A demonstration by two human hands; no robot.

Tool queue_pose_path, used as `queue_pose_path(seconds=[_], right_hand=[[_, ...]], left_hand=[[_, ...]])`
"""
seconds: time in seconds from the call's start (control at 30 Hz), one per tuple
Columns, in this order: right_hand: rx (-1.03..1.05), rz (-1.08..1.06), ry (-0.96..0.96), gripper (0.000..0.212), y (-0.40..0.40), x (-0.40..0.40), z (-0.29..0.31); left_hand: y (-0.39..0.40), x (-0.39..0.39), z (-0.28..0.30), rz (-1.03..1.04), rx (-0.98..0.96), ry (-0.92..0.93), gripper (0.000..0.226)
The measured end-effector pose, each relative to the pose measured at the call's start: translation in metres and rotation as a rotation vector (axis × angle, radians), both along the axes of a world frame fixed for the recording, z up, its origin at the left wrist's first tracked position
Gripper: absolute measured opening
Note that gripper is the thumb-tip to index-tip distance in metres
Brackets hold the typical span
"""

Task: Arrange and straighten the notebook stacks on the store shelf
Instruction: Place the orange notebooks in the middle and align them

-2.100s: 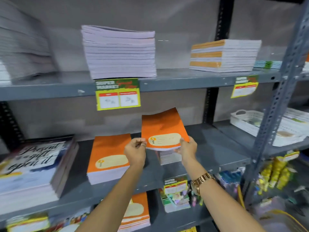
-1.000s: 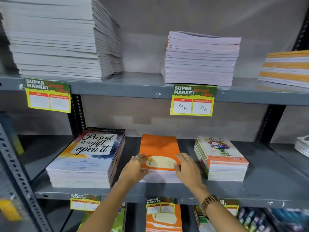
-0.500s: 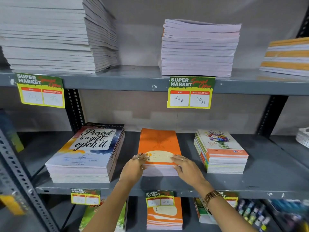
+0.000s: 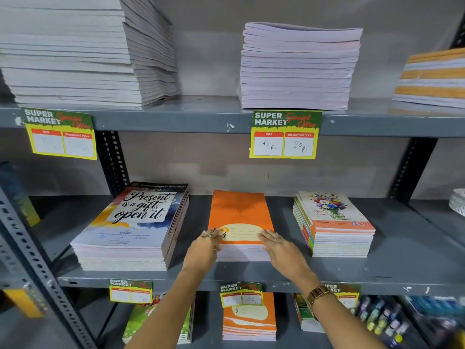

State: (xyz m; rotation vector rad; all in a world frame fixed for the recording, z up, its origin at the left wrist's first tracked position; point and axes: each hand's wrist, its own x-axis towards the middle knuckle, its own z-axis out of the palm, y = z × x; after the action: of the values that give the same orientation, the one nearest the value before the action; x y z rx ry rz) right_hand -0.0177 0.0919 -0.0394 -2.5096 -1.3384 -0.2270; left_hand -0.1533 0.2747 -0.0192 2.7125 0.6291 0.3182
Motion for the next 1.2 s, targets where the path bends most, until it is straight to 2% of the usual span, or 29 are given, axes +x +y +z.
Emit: queue_pose_path(seconds=[0.3,0.67,0.83,0.97,1.2], right_hand=[[-0.018,-0.011,-0.047,0.047,0.001,0.001,-0.005],[-0.034,-0.03,-0.077,0.061,0.003,0.001,-0.012],[-0.041,-0.032,-0.059,0.061,0.003,0.0,-0.012],[0.001,-0.032,-0.031,0.051,0.004,-0.004,-0.009],[0.102,-0.184,-0.056,0.051,-0.028,0.001,-0.004]], left_hand=[[0.0,0.003,0.005,0.025,-0.03,0.008,0.037],[0.0,0.01,0.007,0.104,-0.133,0.045,0.04],[-0.004,0.009,0.012,0.109,-0.088,0.052,0.036],[-0.009,0.004,0.011,0.04,-0.053,0.008,0.036],[-0.024,0.01,0.006,0.007,0.142,0.065,0.056]])
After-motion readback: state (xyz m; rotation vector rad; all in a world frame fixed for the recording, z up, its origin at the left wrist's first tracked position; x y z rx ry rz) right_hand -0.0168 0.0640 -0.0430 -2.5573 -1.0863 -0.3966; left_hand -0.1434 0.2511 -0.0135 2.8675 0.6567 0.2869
